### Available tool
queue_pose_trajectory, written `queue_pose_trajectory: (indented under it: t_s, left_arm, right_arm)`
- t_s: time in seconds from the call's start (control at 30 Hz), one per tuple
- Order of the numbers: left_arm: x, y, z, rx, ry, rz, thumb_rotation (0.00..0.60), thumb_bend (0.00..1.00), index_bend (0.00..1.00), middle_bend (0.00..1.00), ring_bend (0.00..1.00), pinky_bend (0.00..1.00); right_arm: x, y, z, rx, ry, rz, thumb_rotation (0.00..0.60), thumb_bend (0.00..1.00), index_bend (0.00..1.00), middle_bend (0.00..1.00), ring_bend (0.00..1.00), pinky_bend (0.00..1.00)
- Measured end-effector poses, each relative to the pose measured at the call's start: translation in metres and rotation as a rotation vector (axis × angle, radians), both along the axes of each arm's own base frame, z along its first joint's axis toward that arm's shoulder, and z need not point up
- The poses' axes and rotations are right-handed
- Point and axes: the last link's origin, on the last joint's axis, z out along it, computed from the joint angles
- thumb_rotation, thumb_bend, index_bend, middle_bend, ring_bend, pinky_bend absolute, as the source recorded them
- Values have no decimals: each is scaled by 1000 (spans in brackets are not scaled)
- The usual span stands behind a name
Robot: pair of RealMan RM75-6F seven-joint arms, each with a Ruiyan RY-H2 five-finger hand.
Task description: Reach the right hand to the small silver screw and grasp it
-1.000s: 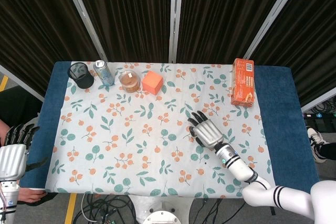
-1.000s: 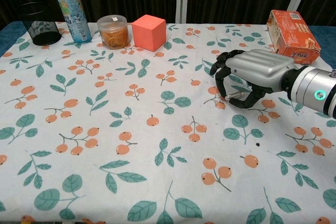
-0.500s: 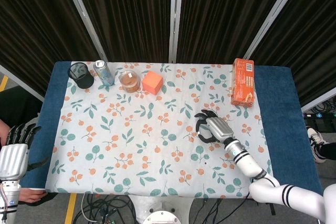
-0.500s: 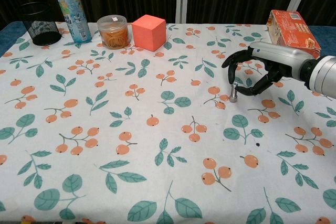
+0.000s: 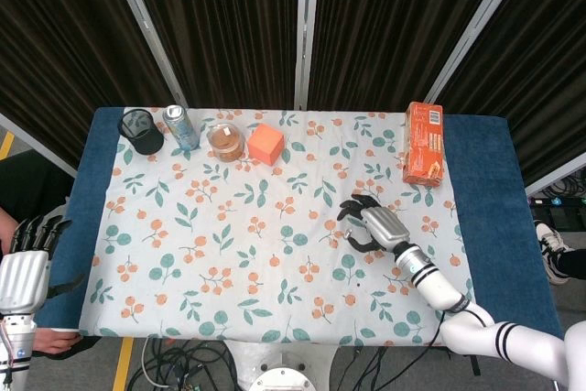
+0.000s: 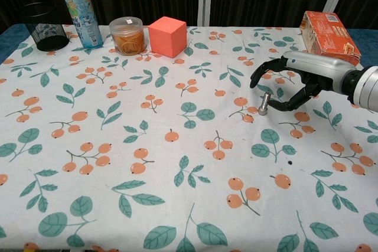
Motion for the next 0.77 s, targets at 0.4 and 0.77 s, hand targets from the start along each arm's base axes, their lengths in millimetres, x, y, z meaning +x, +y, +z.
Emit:
queue_pose_trajectory:
  t_s: [0.4, 0.77]
  left_arm:
    - [2, 5, 1, 4, 1, -17, 600, 0, 167, 117, 43, 0]
    - [6, 11, -1, 15, 11, -37, 600, 0, 167, 117, 43, 0]
  right_arm:
    - [-8, 12, 49, -157, 45, 84, 600, 306, 176, 138, 0, 0]
    - [-72, 89, 149, -514, 198, -42, 600, 311, 172, 137, 0, 0]
